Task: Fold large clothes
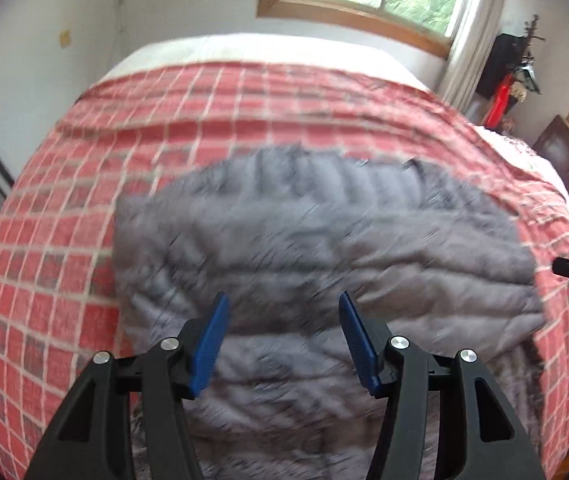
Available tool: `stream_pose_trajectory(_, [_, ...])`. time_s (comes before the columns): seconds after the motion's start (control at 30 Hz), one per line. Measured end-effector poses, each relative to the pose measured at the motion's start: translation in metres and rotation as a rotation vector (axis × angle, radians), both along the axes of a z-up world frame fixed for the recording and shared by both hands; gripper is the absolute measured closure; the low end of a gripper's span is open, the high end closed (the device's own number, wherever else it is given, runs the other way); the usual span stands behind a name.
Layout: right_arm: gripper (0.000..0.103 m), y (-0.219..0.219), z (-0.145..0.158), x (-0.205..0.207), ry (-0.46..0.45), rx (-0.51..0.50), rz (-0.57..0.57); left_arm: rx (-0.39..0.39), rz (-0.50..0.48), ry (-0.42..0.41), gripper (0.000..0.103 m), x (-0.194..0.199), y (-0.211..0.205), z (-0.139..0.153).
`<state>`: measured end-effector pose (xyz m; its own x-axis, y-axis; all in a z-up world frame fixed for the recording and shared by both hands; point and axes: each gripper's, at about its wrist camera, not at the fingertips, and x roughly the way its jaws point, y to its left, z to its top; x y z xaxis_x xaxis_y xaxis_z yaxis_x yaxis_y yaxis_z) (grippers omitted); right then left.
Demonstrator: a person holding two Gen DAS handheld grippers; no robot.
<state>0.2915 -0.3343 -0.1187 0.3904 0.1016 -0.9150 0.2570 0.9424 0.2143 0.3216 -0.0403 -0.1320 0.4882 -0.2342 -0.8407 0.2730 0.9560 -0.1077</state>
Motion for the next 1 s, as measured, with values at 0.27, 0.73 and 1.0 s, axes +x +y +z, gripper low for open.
stream_pose_trajectory(0.27, [0.073, 0.029, -0.048, 0.048, 0.098, 0.05, 0.071, 0.053, -0.063, 0.049, 0.046, 0.025, -0.054, -0.025])
stream_pose_trajectory(0.73, [0.059, 0.033, -0.033, 0.016, 0.056, 0.098, 0.101, 0.008, -0.075, 0.065, 0.046, -0.001, -0.038, -0.018])
stream_pose_trajectory(1.0, [0.06, 0.04, -0.08, 0.013, 0.104, 0.074, 0.092, 0.06, -0.091, 0.098, 0.042, -0.013, -0.037, -0.056])
